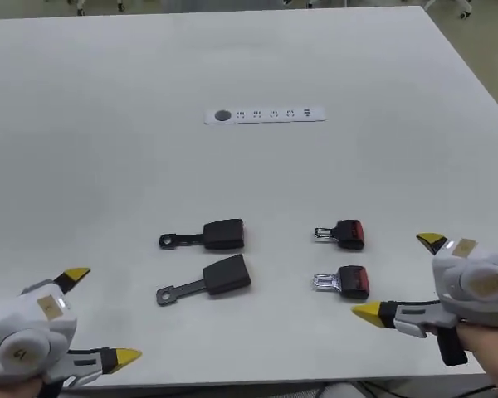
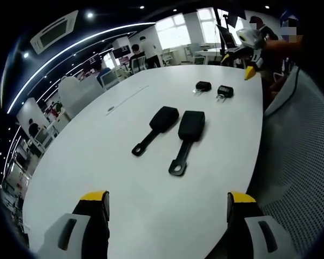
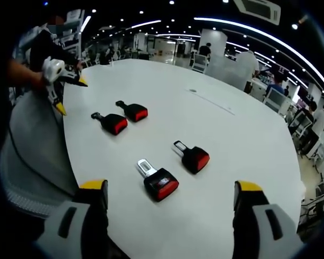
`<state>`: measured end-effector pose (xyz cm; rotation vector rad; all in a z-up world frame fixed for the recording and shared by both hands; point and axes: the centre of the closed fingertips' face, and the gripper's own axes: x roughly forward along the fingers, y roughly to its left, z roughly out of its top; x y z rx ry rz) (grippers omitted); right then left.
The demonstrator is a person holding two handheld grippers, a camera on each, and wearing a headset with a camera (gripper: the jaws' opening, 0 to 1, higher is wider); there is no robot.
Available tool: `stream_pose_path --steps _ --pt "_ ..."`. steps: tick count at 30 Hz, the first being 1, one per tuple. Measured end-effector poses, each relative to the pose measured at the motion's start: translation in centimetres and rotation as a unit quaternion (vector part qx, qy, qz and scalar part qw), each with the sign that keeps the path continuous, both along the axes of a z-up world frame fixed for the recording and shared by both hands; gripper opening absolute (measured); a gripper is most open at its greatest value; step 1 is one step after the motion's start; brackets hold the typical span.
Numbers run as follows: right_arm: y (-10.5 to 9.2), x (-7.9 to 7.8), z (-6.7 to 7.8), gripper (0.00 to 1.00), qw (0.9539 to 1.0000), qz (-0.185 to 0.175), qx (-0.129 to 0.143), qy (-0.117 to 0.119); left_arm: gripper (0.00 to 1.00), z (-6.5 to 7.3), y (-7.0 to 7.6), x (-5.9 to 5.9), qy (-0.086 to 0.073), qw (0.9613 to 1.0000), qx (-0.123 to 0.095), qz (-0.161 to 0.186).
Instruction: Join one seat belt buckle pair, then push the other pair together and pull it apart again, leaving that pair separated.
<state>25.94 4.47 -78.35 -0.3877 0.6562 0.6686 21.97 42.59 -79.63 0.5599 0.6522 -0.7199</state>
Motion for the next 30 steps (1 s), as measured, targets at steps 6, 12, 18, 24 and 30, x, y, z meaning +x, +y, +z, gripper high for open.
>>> stream_pose_path --steps 6,12,18,24,30 --pt "-0.4 -0.7 -0.6 0.99 1.0 0.003 -0.003 0.006 0.92 -0.3 0.2 0.1 0.0 1.0 0.001 0.0" --pt "-0.2 -1.2 -0.6 0.97 0.9999 0.004 -0.006 0.011 0.89 0.1 -0.1 0.0 -0.01 0.9999 0.003 -0.007" --pt "-0.3 -1.1 0.4 0.98 0.9999 0.007 -0.009 0.002 0.9 0.0 -0.1 0.0 -0.01 0.9999 0.003 -0.009" --pt "-0.6 -0.9 0.7 0.97 0.9999 0.005 -0.013 -0.001 0.9 0.2 0.1 0.1 -0.013 0.9999 0.001 -0.003" --pt "-0.5 -1.4 0.8 0.89 0.9998 0.008 -0.015 0.006 0.9 0.6 0.3 0.3 -0.02 0.9998 -0.003 0.003"
